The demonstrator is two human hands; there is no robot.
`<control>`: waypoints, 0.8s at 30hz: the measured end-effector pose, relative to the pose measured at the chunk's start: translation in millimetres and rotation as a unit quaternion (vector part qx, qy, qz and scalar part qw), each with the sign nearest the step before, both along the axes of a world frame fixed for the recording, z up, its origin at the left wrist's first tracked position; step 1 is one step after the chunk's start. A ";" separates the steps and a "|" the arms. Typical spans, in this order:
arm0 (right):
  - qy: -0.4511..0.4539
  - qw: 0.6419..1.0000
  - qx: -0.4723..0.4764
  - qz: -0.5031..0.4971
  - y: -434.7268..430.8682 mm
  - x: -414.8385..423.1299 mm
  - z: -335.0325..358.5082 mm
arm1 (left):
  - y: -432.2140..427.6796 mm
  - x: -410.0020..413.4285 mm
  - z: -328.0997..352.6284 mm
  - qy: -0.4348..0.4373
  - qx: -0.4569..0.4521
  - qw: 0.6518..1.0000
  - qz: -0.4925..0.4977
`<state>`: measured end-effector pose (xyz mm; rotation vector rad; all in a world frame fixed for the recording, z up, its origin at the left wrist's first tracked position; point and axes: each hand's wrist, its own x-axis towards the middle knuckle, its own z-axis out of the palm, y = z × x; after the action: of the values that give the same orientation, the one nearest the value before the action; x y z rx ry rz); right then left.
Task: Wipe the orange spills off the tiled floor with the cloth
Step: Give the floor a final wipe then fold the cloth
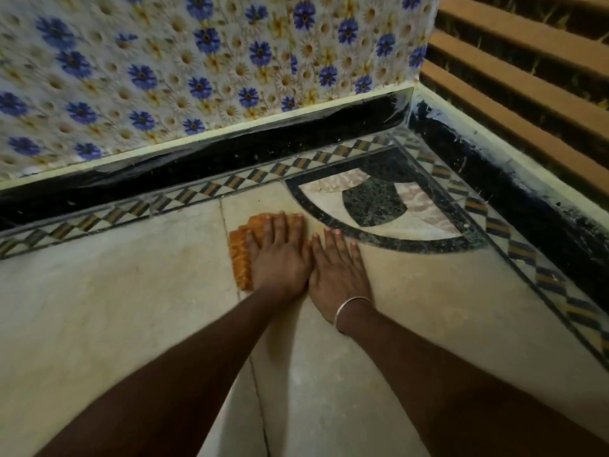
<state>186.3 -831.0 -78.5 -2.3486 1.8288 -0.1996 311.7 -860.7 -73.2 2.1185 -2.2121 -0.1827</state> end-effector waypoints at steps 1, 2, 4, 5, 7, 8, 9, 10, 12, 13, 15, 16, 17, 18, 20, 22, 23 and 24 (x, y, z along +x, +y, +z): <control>-0.001 1.000 -0.007 -0.010 -0.4 1.9 -2.2 | -7.8 8.2 0.8 -0.004 -0.010 0.999 -0.046; 0.001 1.000 -0.019 -0.018 -0.3 1.0 -4.3 | -16.8 17.4 0.8 -0.009 -0.015 0.996 -0.091; 0.007 1.000 -0.021 -0.019 0.3 -0.2 -7.0 | -33.9 41.6 0.7 -0.002 -0.012 0.993 -0.118; 0.010 1.000 -0.015 -0.017 0.9 -0.8 -6.4 | -39.5 52.5 0.3 0.002 -0.011 0.996 -0.092; 0.007 1.000 0.004 -0.009 1.1 -2.0 -3.1 | -37.7 66.7 -1.8 0.016 -0.003 1.000 -0.010; 0.005 1.000 0.020 -0.002 -0.5 -4.1 0.7 | -31.9 69.1 -1.3 0.029 -0.004 0.999 0.024; 0.003 0.999 0.045 0.006 -2.4 -5.6 3.0 | -22.3 70.3 -4.0 0.045 -0.005 0.998 0.052; -0.003 0.997 0.072 0.011 -4.8 -7.8 6.2 | -10.3 68.6 -4.5 0.062 -0.013 0.995 0.078; -0.031 0.991 0.130 0.008 -7.8 -12.2 17.3 | 19.3 60.8 -2.6 0.100 -0.017 0.989 0.106; -0.055 0.987 0.152 -0.002 -8.1 -14.2 25.5 | 33.8 52.3 2.5 0.115 -0.012 0.986 0.116; -0.103 0.977 0.183 -0.024 -3.3 -16.9 38.5 | 57.9 33.5 11.7 0.132 -0.007 0.983 0.125; -0.125 0.973 0.192 -0.034 1.5 -15.1 48.3 | 67.5 25.8 24.2 0.137 -0.009 0.982 0.129; -0.151 0.965 0.210 -0.047 4.4 -14.8 51.3 | 71.7 18.3 31.4 0.159 -0.005 0.979 0.127; -0.190 0.953 0.227 -0.063 8.5 -10.9 62.4 | 74.9 16.3 48.4 0.210 0.000 0.969 0.133; -0.287 0.916 0.266 -0.088 13.9 -3.1 86.6 | 75.8 15.6 82.1 0.393 0.043 0.905 0.157; -0.405 0.865 0.280 -0.095 19.3 7.5 115.2 | 74.0 20.3 117.3 0.534 0.068 0.824 0.177; -0.464 0.834 0.287 -0.089 23.9 12.8 133.8 | 73.7 23.4 137.5 0.579 0.070 0.791 0.184; -0.506 0.808 0.291 -0.073 27.7 16.8 151.3 | 72.1 27.7 157.5 0.610 0.073 0.767 0.187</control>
<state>203.1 -803.3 72.8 -1.2366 1.2323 -0.6478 339.3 -788.6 84.2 1.5735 -0.9905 -1.2793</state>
